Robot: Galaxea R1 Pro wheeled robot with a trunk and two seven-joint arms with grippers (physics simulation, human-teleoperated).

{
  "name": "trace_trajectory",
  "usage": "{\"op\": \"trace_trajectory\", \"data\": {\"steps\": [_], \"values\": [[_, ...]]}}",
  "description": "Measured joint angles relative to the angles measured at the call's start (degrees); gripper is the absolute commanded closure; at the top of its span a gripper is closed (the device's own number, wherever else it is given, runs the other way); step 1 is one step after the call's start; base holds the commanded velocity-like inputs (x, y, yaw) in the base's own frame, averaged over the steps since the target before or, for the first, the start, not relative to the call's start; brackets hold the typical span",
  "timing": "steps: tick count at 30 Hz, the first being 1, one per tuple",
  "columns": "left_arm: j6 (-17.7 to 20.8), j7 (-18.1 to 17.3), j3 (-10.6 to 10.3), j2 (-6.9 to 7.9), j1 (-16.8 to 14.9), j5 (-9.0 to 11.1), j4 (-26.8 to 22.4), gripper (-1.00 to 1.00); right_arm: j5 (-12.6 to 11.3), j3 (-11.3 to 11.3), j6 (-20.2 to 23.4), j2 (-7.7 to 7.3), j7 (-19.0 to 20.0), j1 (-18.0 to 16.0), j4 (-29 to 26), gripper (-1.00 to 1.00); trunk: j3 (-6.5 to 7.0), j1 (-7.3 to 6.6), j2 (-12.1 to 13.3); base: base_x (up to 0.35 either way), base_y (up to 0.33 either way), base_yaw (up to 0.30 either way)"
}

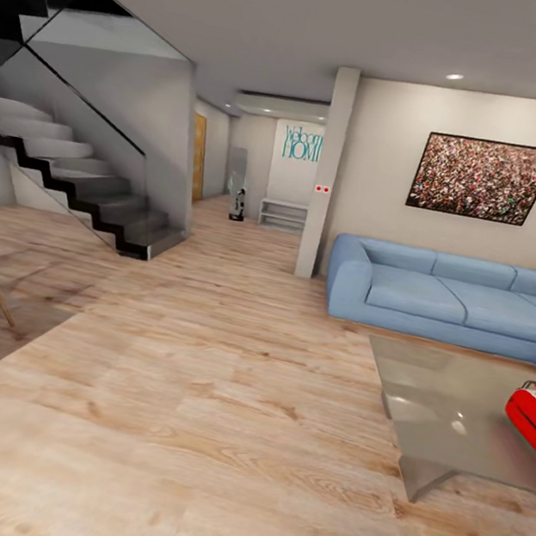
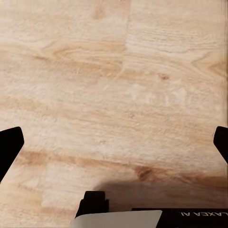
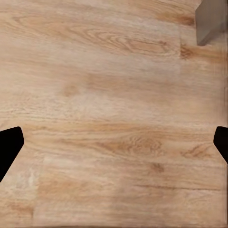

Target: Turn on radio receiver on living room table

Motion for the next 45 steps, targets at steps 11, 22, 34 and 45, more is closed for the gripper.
{"op": "trace_trajectory", "data": {"steps": [11,22,34,45], "values": [[0.0,0.02,0.0,0.08,0.0,0.0,0.01,-1.0,0.01,0.0,0.0,-0.02,0.02,0.0,0.11,-1.0,0.0,0.0,0.0,0.0,0.0,-0.278],[0.0,0.03,0.0,0.09,0.02,-0.07,0.01,-1.0,-0.03,0.0,0.0,-0.02,0.02,0.0,0.26,-1.0,0.0,0.0,0.0,0.05,-0.071,-0.278],[0.07,0.33,0.0,-0.03,0.02,-0.08,0.0,-1.0,-0.01,0.0,-0.06,0.02,0.02,0.0,0.28,-1.0,0.0,0.0,0.0,0.188,-0.187,-0.189],[0.09,0.47,0.0,-0.02,0.02,-0.09,0.0,-1.0,-0.03,-0.07,-0.09,0.04,0.02,0.0,0.28,-1.0,0.0,0.0,0.0,0.247,-0.236,-0.005]]}}
